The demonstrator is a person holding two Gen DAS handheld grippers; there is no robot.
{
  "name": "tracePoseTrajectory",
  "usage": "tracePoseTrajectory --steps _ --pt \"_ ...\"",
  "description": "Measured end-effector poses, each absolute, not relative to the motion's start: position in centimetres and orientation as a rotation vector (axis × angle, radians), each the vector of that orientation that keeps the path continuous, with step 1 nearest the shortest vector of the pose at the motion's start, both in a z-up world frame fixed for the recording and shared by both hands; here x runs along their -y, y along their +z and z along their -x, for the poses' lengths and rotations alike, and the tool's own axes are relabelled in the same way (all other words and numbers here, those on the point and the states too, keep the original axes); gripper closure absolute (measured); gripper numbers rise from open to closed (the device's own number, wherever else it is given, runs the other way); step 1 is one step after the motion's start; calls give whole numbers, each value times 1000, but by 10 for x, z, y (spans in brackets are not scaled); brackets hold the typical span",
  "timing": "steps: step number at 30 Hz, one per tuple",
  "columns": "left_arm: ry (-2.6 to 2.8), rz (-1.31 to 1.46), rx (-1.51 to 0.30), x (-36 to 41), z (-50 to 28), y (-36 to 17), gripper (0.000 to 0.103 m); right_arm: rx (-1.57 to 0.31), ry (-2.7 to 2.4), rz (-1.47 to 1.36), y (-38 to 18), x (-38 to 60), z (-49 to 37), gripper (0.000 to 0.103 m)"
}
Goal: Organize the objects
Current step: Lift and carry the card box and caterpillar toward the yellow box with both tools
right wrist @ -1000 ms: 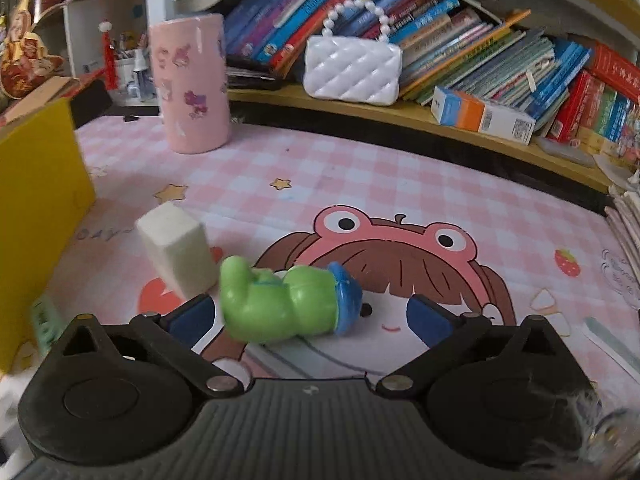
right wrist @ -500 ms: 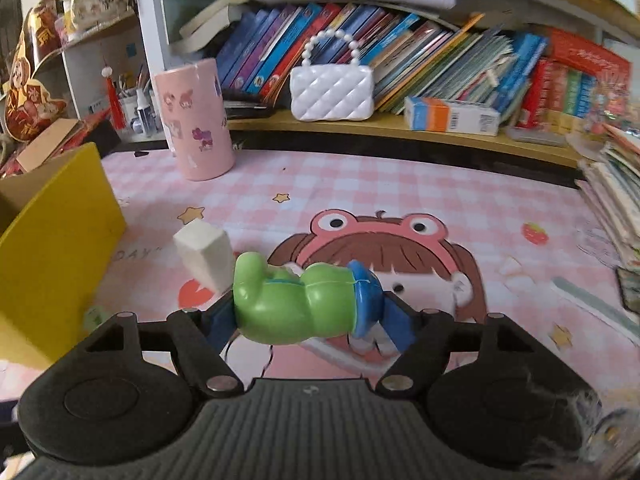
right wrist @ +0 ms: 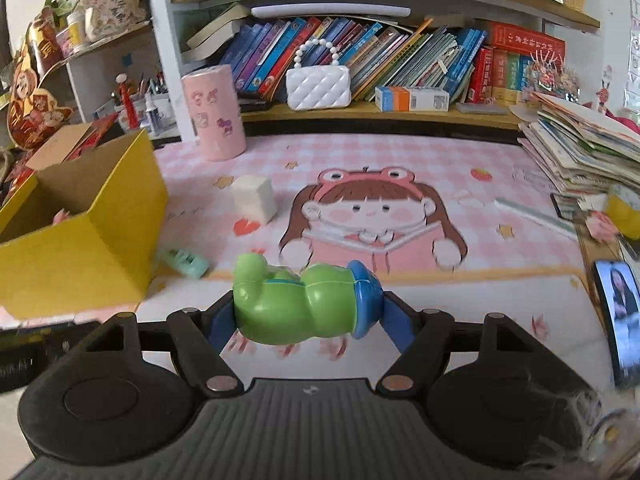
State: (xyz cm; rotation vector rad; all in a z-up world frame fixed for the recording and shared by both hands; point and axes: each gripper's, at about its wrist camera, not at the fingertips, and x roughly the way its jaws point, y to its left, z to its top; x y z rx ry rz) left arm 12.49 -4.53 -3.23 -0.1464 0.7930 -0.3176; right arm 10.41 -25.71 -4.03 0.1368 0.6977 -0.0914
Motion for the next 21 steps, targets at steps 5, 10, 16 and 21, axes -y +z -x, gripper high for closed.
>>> tracePoseTrajectory --steps 5,10,16,21 --pt "-316 151 -796 15 -107 -33 75 -714 -68 -111 -40 221 -81 30" --pt "-309 157 -789 -14 -91 -32 75 -709 -56 -99 -38 192 -63 30" --pt "-296 158 -782 -42 -74 -31 75 -721 -45 -99 -40 162 -47 30" --pt "-268 163 -773 -67 -61 -30 75 -725 -14 -93 -41 136 -35 30"
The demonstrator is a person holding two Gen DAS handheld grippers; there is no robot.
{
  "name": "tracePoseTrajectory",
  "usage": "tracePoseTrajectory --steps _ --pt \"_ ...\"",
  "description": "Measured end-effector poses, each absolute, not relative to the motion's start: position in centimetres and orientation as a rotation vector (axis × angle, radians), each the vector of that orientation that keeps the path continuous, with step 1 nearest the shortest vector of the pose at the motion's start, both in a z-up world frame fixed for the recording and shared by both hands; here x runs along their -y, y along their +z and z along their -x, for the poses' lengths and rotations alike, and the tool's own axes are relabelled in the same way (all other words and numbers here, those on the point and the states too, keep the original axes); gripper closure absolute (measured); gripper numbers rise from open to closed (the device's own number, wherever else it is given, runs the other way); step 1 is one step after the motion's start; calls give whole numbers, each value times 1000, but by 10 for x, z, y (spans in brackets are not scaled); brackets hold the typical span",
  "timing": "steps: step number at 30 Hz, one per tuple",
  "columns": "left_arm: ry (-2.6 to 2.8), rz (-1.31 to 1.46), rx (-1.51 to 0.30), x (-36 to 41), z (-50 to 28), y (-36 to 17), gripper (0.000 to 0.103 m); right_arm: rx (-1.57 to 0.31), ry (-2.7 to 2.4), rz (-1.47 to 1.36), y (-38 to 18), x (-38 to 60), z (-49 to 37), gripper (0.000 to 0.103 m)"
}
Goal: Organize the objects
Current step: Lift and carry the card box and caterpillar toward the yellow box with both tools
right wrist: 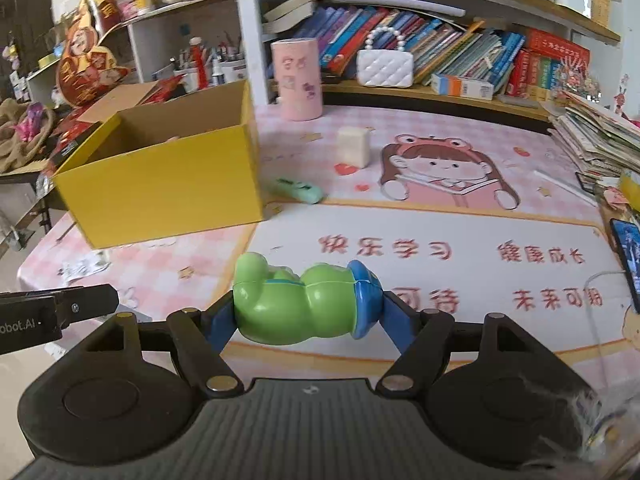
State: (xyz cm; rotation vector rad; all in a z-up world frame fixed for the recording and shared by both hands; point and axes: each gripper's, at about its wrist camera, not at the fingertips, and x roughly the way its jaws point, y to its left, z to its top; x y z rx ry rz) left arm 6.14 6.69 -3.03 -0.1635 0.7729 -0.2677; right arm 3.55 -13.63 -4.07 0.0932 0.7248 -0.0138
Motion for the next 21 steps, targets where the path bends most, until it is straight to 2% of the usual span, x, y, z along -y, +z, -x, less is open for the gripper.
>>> tracePoseTrajectory --steps 21 --pt "-200 204 -706 -127 -42 -20 75 -717 87 -27 -33 67 -30 30"
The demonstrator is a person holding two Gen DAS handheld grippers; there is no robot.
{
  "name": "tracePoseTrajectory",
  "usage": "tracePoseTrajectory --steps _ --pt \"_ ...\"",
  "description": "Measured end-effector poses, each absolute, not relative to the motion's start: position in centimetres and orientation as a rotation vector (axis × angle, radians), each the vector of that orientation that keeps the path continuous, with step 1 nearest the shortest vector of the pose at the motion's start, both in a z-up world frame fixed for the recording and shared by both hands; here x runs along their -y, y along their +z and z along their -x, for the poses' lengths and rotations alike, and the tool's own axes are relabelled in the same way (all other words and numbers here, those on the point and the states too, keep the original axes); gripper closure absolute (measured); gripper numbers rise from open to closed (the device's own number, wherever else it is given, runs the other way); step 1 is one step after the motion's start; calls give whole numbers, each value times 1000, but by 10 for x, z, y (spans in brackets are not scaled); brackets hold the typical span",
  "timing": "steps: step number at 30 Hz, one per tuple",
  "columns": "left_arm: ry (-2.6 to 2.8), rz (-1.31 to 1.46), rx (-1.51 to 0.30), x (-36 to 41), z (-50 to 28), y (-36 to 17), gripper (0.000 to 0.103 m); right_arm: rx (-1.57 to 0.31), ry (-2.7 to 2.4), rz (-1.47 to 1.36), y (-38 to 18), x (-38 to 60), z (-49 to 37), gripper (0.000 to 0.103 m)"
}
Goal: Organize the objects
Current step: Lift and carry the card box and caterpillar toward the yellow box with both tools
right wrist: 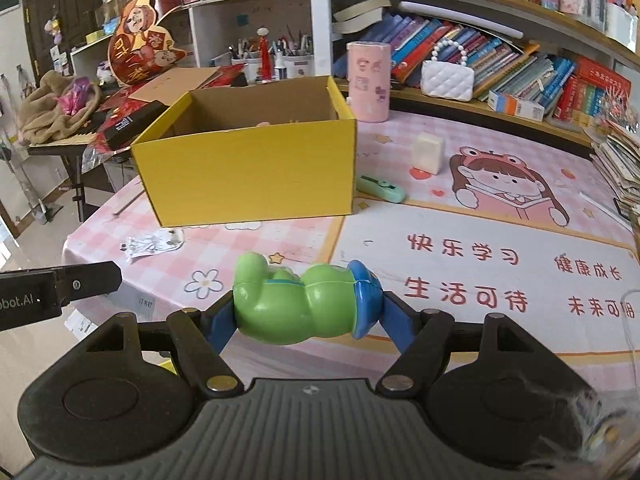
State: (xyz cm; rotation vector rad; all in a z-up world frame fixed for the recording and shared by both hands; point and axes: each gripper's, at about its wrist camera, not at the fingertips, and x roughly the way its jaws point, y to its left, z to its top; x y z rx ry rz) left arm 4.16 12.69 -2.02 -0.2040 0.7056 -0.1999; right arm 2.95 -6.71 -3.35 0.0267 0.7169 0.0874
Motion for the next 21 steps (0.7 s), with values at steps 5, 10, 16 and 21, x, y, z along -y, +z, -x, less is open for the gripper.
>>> tracePoseTrajectory --steps 5,10,16,21 --pt "-186 217 -689 -134 -46 -17 75 -716 105 -2 -32 59 -31 30" --pt "-197 206 -675 -132 -57 -12 75 -720 103 10 -32 60 -36 30" --pt "-206 185 -660 -125 -66 -8 75 -716 103 1 -31 63 -46 30" --pt "-198 183 -643 -123 -73 -3 75 -709 118 3 -28 63 -58 30"
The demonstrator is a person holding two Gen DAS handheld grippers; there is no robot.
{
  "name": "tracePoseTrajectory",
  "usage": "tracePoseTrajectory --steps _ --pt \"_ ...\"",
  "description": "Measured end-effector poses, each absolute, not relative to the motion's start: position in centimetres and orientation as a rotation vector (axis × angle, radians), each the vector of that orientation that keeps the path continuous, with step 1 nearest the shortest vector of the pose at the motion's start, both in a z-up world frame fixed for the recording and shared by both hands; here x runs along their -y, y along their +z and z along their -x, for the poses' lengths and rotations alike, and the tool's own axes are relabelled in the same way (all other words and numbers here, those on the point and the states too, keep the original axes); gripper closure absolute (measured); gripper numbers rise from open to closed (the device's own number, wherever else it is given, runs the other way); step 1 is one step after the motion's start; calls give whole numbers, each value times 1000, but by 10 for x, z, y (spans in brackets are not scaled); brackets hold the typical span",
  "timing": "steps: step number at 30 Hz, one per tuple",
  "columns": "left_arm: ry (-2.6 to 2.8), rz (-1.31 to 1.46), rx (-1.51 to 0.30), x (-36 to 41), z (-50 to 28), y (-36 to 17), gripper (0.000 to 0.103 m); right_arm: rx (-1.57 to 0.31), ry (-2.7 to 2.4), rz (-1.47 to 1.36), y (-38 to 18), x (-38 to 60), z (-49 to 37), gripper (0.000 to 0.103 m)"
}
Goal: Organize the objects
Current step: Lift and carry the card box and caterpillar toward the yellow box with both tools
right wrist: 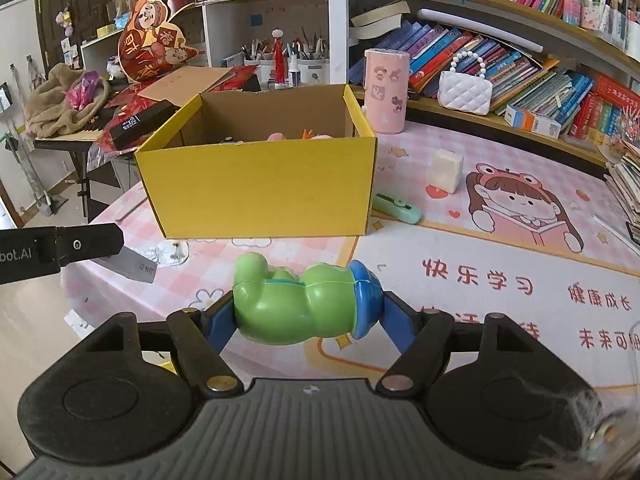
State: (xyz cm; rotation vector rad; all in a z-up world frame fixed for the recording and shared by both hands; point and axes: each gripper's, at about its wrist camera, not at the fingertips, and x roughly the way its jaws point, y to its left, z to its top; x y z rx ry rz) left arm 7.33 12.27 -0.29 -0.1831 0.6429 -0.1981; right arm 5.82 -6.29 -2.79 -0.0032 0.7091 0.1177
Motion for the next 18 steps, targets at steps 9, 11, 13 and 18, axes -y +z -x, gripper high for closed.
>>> tracePoseTrajectory --steps 9,11,13,18 --pt "-211 193 -566 -122 -98 21 75 -652 153 26 -13 58 -78 30" --pt "-213 195 -542 -121 -109 28 75 -616 155 31 -3 58 -88 30" --pt "-214 195 -525 -118 -117 33 75 -578 157 36 7 59 -97 30" --pt "-199 190 -489 -113 -146 42 75 -489 141 38 35 65 -131 30"
